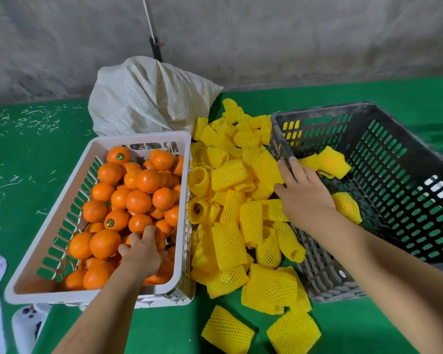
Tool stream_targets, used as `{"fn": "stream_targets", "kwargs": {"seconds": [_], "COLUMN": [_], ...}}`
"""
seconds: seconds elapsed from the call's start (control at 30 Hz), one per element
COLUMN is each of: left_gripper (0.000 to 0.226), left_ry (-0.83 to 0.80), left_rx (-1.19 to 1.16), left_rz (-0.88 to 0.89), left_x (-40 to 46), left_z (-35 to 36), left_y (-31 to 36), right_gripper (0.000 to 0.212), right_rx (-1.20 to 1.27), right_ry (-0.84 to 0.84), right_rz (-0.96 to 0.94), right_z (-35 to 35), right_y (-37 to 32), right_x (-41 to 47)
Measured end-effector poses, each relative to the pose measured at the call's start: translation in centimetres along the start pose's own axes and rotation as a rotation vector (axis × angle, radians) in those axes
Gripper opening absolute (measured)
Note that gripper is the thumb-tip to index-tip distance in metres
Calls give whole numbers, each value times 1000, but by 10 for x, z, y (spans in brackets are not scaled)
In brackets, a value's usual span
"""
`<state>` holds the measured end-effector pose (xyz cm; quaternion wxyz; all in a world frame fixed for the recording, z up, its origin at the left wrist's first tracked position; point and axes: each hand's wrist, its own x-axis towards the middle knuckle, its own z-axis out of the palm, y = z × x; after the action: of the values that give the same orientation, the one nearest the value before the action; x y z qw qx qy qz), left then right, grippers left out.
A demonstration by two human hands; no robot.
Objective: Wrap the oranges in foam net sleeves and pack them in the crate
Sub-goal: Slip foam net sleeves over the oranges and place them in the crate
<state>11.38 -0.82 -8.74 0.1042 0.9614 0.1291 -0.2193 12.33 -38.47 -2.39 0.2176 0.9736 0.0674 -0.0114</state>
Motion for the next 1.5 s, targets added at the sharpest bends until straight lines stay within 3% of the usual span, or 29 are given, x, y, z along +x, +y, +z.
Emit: {"fn": "stream_targets", "kwargs": {"seconds": [0.17, 0.23, 0.33, 0.43, 0.5, 0.63, 0.87, 1.03, 1.17, 1.3, 1.4, 1.5], "left_gripper": [66, 68, 75, 75, 72, 62, 55, 60, 70, 61, 44, 49], "left_ry": [113, 120, 231, 455, 508, 241, 112, 3, -92, -254, -340, -334], "left_rx": [-36, -124, -455, -740, -899, -1184, -1081, -1225, -1317, -1324, -1299, -1301], "left_rz": [-18, 1, 59, 235, 391, 599, 703, 632, 608, 617, 631, 639], "left_x": [2, 0, -9, -29, -47, -75, -75, -82, -84, -84, -84, -84], "left_z": [0, -3, -12, -23, -30, -22, -10, -13, -15, -24, -29, -29], "left_y": [-5, -6, -5, 7, 25, 64, 73, 73, 70, 65, 64, 63], "right_gripper": [40, 31, 29, 44, 41, 24, 39, 13, 16, 8, 26, 27], "right_rx": [-55, 107, 366, 374, 530, 931, 1353, 1463, 1229, 1441, 1648, 1730], "right_ry": [-131, -244, -526, -478, -357, -98, -87, 146, 313, 240, 170, 194], "right_rz": [-269, -373, -423, -407, -373, -237, -83, 143, 257, 220, 253, 289], "right_z": [-9, -7, -3, 2, 1, -8, -28, -42, -52, -56, -59, -63], "right_y": [-11, -24, -27, -24, -26, -23, -24, -54, -92, -115, -124, -122], "right_x": [7, 6, 5, 12, 17, 17, 4, -8, -15, -19, -23, -25]}}
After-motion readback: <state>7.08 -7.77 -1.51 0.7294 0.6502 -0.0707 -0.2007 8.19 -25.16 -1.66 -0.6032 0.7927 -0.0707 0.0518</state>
